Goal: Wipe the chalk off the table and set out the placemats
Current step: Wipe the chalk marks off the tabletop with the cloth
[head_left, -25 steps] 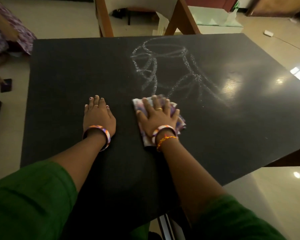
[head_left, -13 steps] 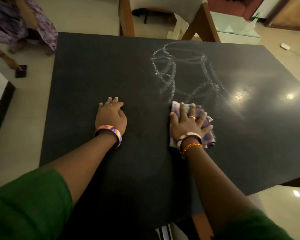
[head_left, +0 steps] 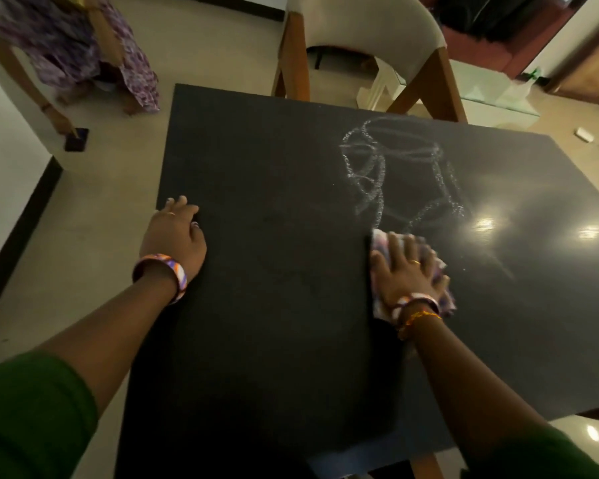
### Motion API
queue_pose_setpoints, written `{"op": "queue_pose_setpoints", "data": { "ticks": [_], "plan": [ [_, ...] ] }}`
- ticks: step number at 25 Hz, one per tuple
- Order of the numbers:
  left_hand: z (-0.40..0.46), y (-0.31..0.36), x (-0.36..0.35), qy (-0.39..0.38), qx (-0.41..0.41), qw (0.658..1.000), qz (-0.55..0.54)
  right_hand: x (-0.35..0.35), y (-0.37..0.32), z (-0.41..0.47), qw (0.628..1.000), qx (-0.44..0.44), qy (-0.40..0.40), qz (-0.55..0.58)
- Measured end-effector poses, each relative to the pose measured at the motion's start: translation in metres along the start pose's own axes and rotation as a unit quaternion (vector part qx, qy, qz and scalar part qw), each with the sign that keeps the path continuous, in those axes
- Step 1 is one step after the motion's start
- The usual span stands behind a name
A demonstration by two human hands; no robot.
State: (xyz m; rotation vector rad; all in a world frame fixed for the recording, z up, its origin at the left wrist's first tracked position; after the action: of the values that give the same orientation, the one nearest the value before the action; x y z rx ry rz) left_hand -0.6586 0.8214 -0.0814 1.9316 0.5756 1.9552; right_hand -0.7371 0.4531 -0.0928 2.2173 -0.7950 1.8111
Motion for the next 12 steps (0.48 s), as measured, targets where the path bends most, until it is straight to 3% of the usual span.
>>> {"op": "queue_pose_setpoints", "data": {
  "ticks": [2,4,7,9,12],
  "plan": [
    [-0.001,0.0,0.0,0.005,0.003,1.0,-0.003,0.009,0.032,0.0,0.995,-0.092,0.001,0.034],
    [-0.001,0.001,0.0,0.009,0.002,1.0,-0.01,0.002,0.01,-0.008,0.993,-0.109,0.001,0.037],
    [-0.003,0.001,0.001,0.013,0.005,1.0,-0.015,-0.03,-0.096,-0.036,0.997,0.068,-0.018,-0.019],
    [-0.003,0.002,0.002,0.011,0.002,1.0,-0.016,-0.051,-0.163,-0.056,0.976,0.206,-0.034,-0.055],
    [-0.005,0.002,0.001,0.007,-0.001,1.0,-0.001,-0.051,-0.206,-0.036,0.961,0.264,-0.059,-0.064]
  ]
}}
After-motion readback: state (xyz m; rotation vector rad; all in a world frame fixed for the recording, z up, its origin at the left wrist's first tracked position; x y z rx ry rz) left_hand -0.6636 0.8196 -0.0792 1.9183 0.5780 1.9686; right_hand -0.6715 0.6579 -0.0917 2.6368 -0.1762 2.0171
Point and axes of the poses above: each hand's wrist, its own z-axis towards the middle knuckle, its own x-axis out of the back of the hand, y = z × x, the point moved 8 cm from there along z, towards the middle knuckle, and after that the axes turned 3 degrees about -y, right-handed, at the moved point
